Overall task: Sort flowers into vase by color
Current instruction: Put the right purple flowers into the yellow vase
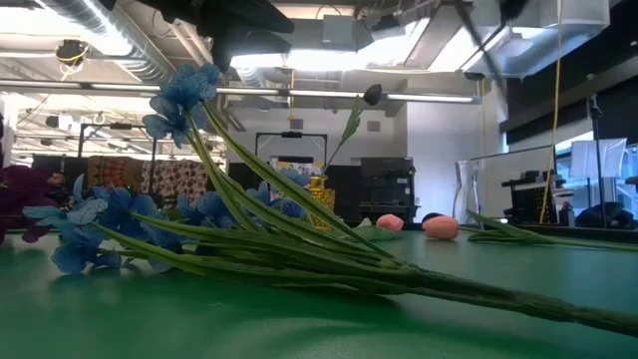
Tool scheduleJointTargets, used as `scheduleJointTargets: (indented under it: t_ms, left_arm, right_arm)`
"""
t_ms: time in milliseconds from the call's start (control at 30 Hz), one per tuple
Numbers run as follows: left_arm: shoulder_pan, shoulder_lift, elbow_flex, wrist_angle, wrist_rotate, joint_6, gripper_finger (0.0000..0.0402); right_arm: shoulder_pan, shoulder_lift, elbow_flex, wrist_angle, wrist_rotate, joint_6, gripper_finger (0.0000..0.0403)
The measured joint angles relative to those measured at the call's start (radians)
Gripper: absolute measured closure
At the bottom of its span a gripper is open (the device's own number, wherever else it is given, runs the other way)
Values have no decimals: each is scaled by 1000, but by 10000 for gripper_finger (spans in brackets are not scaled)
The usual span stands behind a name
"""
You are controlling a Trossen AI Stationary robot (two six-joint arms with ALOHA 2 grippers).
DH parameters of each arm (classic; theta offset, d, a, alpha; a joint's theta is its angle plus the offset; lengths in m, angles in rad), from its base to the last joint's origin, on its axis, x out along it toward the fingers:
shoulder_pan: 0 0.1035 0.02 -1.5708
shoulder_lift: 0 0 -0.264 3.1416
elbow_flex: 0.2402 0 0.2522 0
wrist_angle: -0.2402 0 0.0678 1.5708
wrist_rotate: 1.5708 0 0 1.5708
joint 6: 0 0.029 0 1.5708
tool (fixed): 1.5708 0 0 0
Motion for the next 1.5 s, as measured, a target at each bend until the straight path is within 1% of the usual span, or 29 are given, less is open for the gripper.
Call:
scheduleJointTargets:
  t_ms: [200, 367, 433, 700, 933, 1067, 1167, 1233, 1333, 1433, 1500]
  left_arm:
    - [0, 0, 0, 0, 0, -1, 247]
    - [0, 0, 0, 0, 0, 0, 247]
    - [0, 0, 0, 0, 0, 0, 247]
    - [0, 0, 0, 0, 0, 1, 247]
    - [0, 0, 0, 4, 0, 8, 247]
    - [0, 0, 0, 2, 0, 9, 247]
    - [0, 0, 0, 2, -5, 12, 247]
    - [0, 0, 0, 11, -30, 28, 247]
    - [5, 0, 0, 88, -65, 60, 247]
    - [18, 0, 0, 196, -63, 96, 247]
    - [30, 0, 0, 271, -39, 131, 247]
  right_arm:
    - [-134, 4, 0, 153, -132, -169, 393]
    - [-237, 4, 0, 276, -209, -268, 393]
    - [-283, 4, 0, 326, -256, -303, 393]
    - [-487, 38, 1, 441, -475, -341, 393]
    - [-632, 131, 0, 540, -632, -316, 393]
    - [-672, 167, 0, 572, -686, -309, 393]
    - [-679, 181, 0, 582, -690, -308, 393]
    - [-679, 187, 0, 586, -690, -308, 393]
    - [-677, 188, 0, 602, -706, -307, 393]
    - [-677, 187, 0, 614, -717, -293, 393]
    - [-677, 187, 0, 625, -725, -276, 393]
